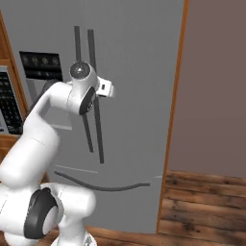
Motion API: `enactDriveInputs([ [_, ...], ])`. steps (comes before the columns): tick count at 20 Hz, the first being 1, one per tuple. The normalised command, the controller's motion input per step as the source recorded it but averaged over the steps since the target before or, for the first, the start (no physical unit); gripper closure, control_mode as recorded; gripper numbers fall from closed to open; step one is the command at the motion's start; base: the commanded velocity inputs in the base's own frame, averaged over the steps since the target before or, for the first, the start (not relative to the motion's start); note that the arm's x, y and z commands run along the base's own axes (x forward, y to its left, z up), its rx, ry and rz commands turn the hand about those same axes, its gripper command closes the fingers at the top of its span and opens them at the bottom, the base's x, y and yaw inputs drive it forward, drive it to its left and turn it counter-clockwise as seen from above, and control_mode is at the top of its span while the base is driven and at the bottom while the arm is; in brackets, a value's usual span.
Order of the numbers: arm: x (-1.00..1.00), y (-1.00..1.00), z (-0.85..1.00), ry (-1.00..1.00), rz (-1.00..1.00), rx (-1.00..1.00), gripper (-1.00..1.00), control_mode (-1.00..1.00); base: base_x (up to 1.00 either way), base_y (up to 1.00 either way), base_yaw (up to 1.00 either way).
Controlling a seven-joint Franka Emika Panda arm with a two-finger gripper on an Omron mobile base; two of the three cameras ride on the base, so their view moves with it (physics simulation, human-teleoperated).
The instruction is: Gather the sweet potato and mushroom from the fridge and place them on a tray on the dining counter. Then gather the chicken drumstick and fish from the fridge and place them on the other tray.
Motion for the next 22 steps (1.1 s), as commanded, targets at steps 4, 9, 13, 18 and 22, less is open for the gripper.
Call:
enactDriveInputs([
  [4, -1.0, -0.2, 0.18, 0.0, -0.09, 0.0, 1.0, -1.0, 0.0, 0.0, 0.0],
  [9, -1.0, -0.26, 0.19, 0.0, -0.15, -0.02, 1.0, -1.0, 0.0, 0.0, 0.0],
  [13, -1.0, -0.33, 0.17, 0.0, -0.19, -0.03, 1.0, -1.0, 0.0, 0.0, 0.0],
  [18, -0.99, -0.26, 0.28, 0.0, -0.18, -0.02, -1.0, -1.0, 0.0, 0.0, 0.0],
  [22, -0.92, 0.0, 0.55, -0.02, -0.17, -0.06, -1.0, -1.0, 0.0, 0.0, 0.0],
])
